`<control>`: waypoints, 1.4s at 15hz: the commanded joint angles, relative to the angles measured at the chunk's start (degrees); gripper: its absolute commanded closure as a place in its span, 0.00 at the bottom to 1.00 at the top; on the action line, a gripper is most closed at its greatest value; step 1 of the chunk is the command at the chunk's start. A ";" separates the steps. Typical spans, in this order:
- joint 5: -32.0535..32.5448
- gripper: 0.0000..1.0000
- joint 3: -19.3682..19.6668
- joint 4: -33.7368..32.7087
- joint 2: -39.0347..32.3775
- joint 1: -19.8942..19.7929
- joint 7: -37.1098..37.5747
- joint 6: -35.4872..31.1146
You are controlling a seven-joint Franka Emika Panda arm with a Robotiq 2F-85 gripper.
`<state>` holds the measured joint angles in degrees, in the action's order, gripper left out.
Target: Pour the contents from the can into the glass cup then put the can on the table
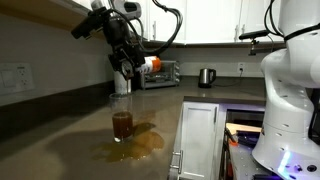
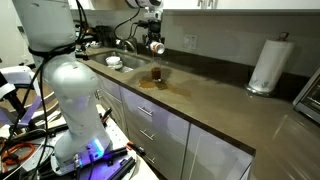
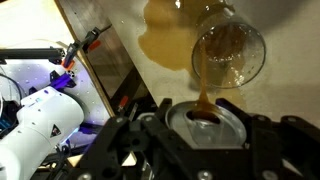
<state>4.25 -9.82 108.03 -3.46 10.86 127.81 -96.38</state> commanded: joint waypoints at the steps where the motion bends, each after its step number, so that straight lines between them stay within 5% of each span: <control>1: 0.00 0.50 0.13 -0.13 -0.03 0.13 0.00 0.14; 6: 0.04 0.50 0.13 -0.13 -0.03 0.13 0.01 0.14; 7: 0.04 0.75 0.13 -0.13 -0.03 0.13 0.01 0.14; 21: 3.36 0.75 -0.76 -3.32 -2.00 1.64 1.32 3.48</control>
<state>5.30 -10.44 106.81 -4.52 11.67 127.83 -95.36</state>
